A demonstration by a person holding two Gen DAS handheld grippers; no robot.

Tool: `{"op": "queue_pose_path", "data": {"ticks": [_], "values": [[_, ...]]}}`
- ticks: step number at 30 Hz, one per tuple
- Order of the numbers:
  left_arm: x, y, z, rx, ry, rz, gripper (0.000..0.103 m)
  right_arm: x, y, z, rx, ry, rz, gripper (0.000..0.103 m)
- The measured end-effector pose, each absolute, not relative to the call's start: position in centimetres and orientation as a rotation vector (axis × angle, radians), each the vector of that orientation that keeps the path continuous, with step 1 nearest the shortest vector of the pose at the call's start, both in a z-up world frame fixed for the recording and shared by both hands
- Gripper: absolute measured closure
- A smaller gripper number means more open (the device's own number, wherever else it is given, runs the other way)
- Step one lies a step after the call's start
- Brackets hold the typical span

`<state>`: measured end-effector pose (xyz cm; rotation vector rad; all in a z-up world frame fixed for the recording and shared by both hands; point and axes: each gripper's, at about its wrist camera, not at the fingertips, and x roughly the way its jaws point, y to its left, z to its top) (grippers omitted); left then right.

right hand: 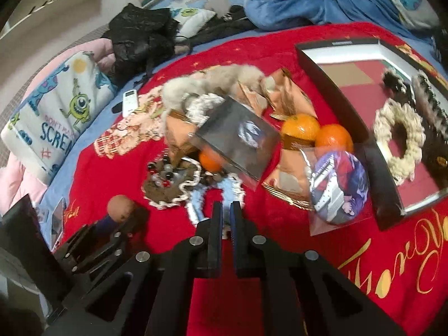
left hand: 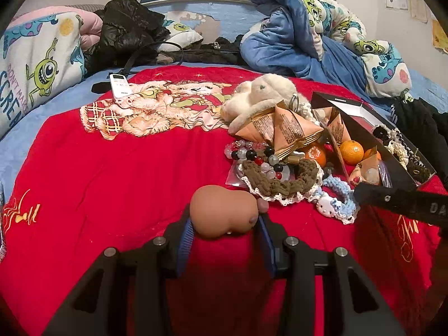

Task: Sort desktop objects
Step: 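Grasp tan doll head with left gripper while right gripper grasps light blue crocheted scrunchie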

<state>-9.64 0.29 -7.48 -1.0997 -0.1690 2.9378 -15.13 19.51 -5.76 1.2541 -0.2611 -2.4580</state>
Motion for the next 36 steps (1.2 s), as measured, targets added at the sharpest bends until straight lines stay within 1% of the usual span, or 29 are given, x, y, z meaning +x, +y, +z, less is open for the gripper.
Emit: {"op": "queue_pose_path", "data": {"ticks": [5, 10, 14, 20, 24, 31, 36], "values": [[-9.7, 0.3, -7.6, -1.104, -0.173, 2.933, 0.060, -15.9, 19.3, -6.6, 1.291, -0.281, -2.436, 0.093], [-9.7, 0.2, -7.7, -1.109, -0.185, 2.924, 0.060, -16.3, 19.0, -7.0, 1.322, -0.251, -2.440, 0.092], [-9.7, 0.2, -7.7, -1.107, -0.196, 2.920, 0.060, -16.7, 19.4, -7.7, 1.356, -0.300, -2.415, 0.088], [-9.7, 0.2, -7.7, -1.110, -0.200, 2.918, 0.060, -16.2, 18.9, -7.5, 1.344, -0.264, -2.450, 0.090], [-9.7, 0.2, -7.7, -1.110, -0.198, 2.919, 0.060, -16.0, 19.3, -7.4, 1.327, -0.322, -2.443, 0.092], [-9.4, 0.2, -7.6, -1.099, -0.196, 2.923, 0.060, -15.4, 19.6, -6.4, 1.299, -0.408, -2.420, 0.093], [-8.8, 0.3, -7.5, -1.082, -0.200, 2.925, 0.060, -14.6, 19.7, -5.2, 1.250, -0.419, -2.401, 0.093]]}}
